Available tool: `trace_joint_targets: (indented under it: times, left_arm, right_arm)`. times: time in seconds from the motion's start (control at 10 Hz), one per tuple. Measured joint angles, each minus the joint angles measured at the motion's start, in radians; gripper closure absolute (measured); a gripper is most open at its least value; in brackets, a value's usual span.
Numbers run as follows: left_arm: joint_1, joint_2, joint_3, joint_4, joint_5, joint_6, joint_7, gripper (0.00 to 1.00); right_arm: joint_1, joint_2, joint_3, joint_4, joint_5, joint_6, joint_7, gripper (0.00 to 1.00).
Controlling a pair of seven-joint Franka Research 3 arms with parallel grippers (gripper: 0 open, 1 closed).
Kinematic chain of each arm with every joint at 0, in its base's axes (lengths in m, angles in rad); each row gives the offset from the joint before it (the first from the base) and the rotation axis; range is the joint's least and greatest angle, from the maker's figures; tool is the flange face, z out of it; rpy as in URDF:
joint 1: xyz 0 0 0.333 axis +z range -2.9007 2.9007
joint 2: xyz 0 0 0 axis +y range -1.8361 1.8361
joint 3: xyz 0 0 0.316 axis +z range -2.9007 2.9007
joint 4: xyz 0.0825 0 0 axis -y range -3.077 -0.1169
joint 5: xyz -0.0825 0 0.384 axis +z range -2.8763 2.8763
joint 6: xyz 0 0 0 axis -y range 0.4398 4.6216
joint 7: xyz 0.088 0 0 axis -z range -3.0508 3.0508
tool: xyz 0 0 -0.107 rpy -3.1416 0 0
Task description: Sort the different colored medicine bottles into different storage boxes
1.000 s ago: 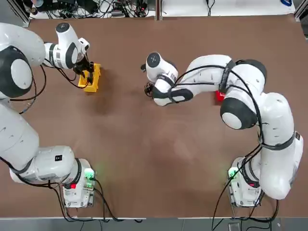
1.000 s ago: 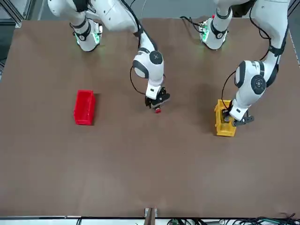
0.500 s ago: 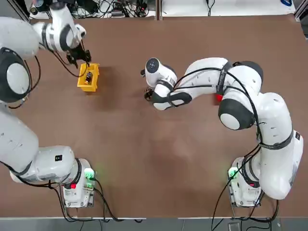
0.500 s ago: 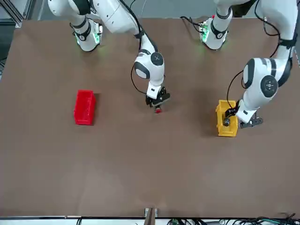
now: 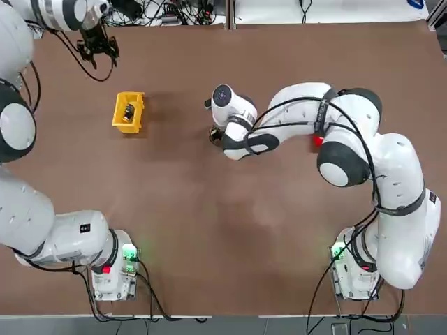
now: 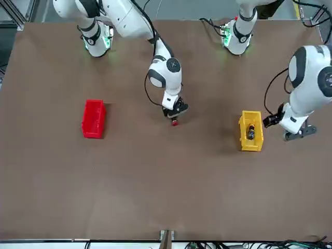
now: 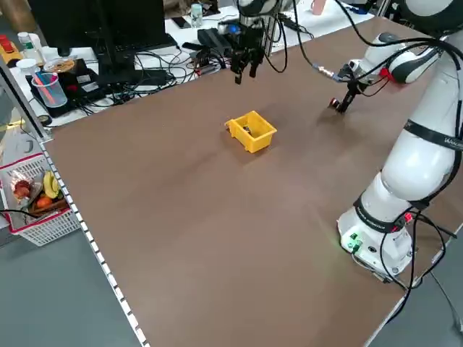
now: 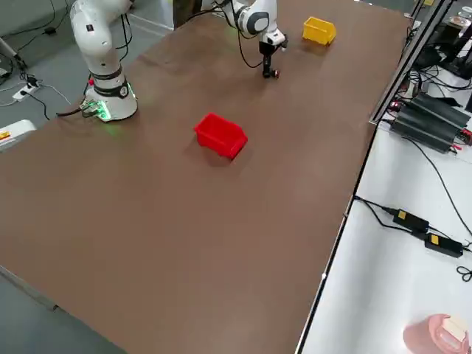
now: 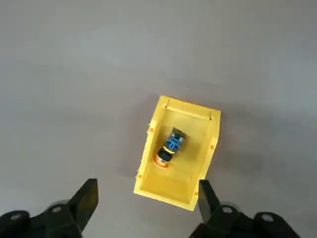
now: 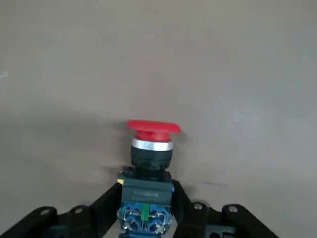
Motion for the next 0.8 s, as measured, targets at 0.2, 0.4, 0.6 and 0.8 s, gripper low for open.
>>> trace_joint_targets:
  times: [0.2,0.4,0.6,0.8]
  left_arm:
    - [0.003,-0.046,0.007,0.076,-0.03,-0.143,0.005,0.01]
    - [0.007,-0.066,0.01,0.215,-0.059,-0.313,0.04,0.0]
    - [0.004,-0.07,0.018,0.297,-0.066,-0.37,0.053,0.0]
    - [-0.028,-0.07,0.029,0.355,-0.068,-0.438,0.065,0.0]
  right_arm:
    - [-0.061,-0.016,-0.006,-0.003,-0.003,-0.006,-0.023,0.58]
    - [-0.211,-0.094,-0.01,-0.035,-0.006,-0.093,-0.207,0.58]
    - [-0.368,-0.245,-0.004,-0.118,-0.006,-0.193,-0.437,0.58]
    - [-0.534,-0.405,0.019,-0.253,-0.006,-0.25,-0.687,0.58]
